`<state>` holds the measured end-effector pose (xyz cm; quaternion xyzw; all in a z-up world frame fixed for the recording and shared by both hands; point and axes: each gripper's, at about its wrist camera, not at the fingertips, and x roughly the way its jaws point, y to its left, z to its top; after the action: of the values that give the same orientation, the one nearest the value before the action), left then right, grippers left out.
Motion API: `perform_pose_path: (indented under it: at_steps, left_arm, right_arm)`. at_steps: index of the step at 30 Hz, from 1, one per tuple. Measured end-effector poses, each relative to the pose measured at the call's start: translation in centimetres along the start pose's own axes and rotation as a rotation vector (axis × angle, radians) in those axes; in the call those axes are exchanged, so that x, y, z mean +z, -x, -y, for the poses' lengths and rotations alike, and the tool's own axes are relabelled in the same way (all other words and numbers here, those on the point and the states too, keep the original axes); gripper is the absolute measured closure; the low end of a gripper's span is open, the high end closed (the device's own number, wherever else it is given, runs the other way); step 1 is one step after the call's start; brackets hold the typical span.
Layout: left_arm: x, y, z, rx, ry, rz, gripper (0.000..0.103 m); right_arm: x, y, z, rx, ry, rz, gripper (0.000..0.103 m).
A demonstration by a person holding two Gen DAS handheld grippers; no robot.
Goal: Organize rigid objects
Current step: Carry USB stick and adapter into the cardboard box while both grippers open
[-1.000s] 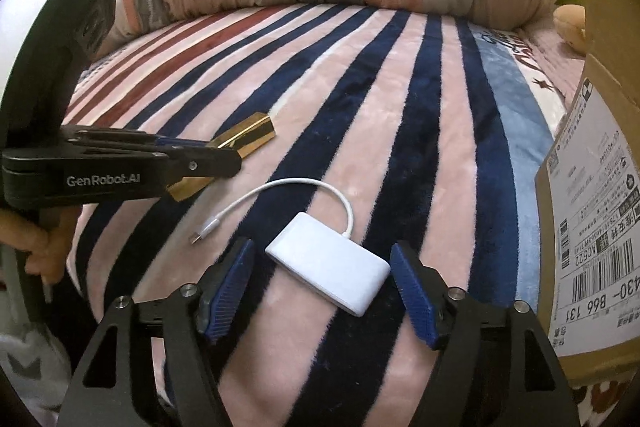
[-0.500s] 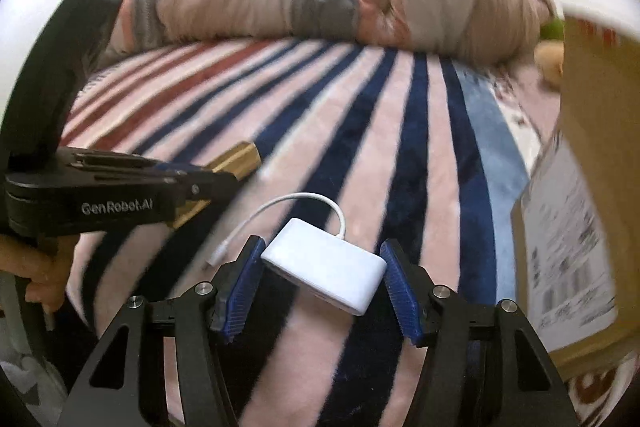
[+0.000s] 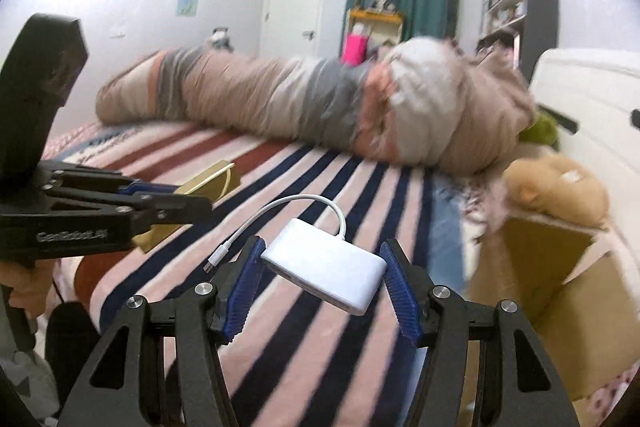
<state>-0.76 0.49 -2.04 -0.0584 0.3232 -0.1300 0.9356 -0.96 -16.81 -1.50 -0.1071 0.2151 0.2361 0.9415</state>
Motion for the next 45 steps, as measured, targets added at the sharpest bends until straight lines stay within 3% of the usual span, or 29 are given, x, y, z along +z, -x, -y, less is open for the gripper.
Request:
perform_pose_path:
  at_steps: [5, 10, 16, 22, 29, 32, 38, 42, 45]
  left_arm:
    - [2.8, 0.3, 5.4, -0.065, -0.088, 0.04, 0.088]
    - [4.1, -1.1, 11.3, -0.165, -0.158, 0.031, 0.088]
    - [5.4, -5.7, 17.4, -0.254, -0.227, -0.046, 0.088]
    - [6.4, -10.2, 21.6, -0.274, -0.306, -0.149, 0.088]
    - [6.7, -14.9, 22.5, -0.228, -0.35, -0.262, 0.088]
    - [6.8, -16.2, 22.4, -0.191, -0.356, -0.277, 0.088]
    - [6.8, -16.3, 21.5, -0.186, -0.343, -0.27, 0.085]
    - [7.0, -14.8, 20.8, -0.178, -0.322, -0.231, 0.061]
    - [7.2, -13.0, 19.8, -0.171, -0.295, -0.187, 0.051]
  right_arm:
    - [0.5, 3.3, 6.3, -0.125, -0.074, 0.029, 0.047]
    - [-2.0, 3.9, 12.6, -0.229, -0.125, -0.089, 0.047]
    - [-4.7, 2.3, 15.4, -0.225, -0.114, -0.199, 0.046]
    - [-5.9, 2.7, 17.4, -0.207, -0.136, -0.199, 0.046]
    - [-6.3, 3.2, 18.2, -0.187, -0.156, -0.183, 0.046]
    - [-6.3, 3.2, 18.3, -0.186, -0.155, -0.18, 0.046]
    - [-6.1, 3.4, 18.0, -0.185, -0.155, -0.176, 0.042]
    - [-5.7, 3.5, 17.6, -0.176, -0.147, -0.176, 0.041]
    - [-5.2, 3.9, 17.2, -0.145, -0.141, -0.162, 0.04]
